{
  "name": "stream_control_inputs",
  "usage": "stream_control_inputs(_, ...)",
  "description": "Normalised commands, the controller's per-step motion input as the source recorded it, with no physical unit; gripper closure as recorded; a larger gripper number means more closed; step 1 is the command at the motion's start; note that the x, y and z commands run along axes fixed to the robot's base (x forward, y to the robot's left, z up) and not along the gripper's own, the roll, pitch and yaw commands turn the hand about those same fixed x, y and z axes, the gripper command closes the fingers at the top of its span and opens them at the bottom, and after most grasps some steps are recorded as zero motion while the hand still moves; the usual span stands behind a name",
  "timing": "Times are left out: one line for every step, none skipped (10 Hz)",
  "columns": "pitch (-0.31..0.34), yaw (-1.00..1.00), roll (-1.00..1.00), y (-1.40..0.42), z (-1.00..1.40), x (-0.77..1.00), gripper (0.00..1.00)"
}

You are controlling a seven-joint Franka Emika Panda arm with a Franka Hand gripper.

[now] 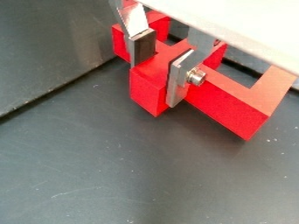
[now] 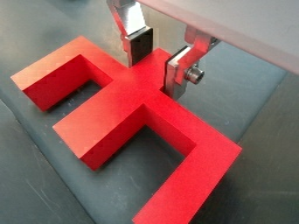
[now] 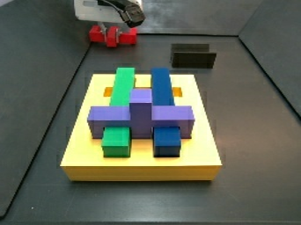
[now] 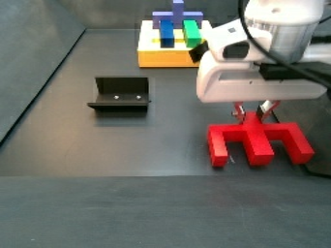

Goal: Pick up the red object. Move up. Place the red object on the fixture. Regrasp the red object. Move to above the board. Insert the red object.
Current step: Move up, then place the red object on the fixture.

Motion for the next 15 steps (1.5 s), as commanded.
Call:
stream_control_inputs(0.029,-0.01,0.01,0.01,0.77,0.00,1.00)
stream_control_inputs(0.061,-0.01,0.05,0.01,0.55,-0.02,1.00)
stream_control_inputs(0.062,0.00,0.10,0.00,0.28,0.00,1.00)
stream_control_inputs(0.000,0.00,0.00,-0.09,-0.05,0.03,1.00)
stream_control_inputs(0.000,-0.11,0.00,-0.38,0.00,0.68,1.00)
stream_control_inputs(0.006,-0.05,0.00,-0.46,0.00,0.97,1.00)
stream_control_inputs(0.037,-0.03,0.00,-0.43,0.00,0.99,1.00)
stream_control_inputs(0.060,-0.01,0.00,-0.44,0.00,1.00,1.00)
stream_control_inputs(0.071,0.00,-0.01,-0.45,0.00,1.00,1.00)
stream_control_inputs(0.134,-0.02,-0.23,-0.31,0.09,1.00,1.00)
stream_control_inputs(0.149,-0.02,-0.31,-0.26,0.15,1.00,1.00)
stream_control_inputs(0.177,-0.01,-0.41,-0.17,0.19,1.00,1.00)
stream_control_inputs(0.177,-0.03,-0.47,-0.17,0.21,1.00,1.00)
stream_control_inputs(0.200,-0.05,-0.53,-0.15,0.20,1.00,1.00)
stream_control_inputs(0.237,-0.09,-0.69,-0.15,0.17,0.98,1.00)
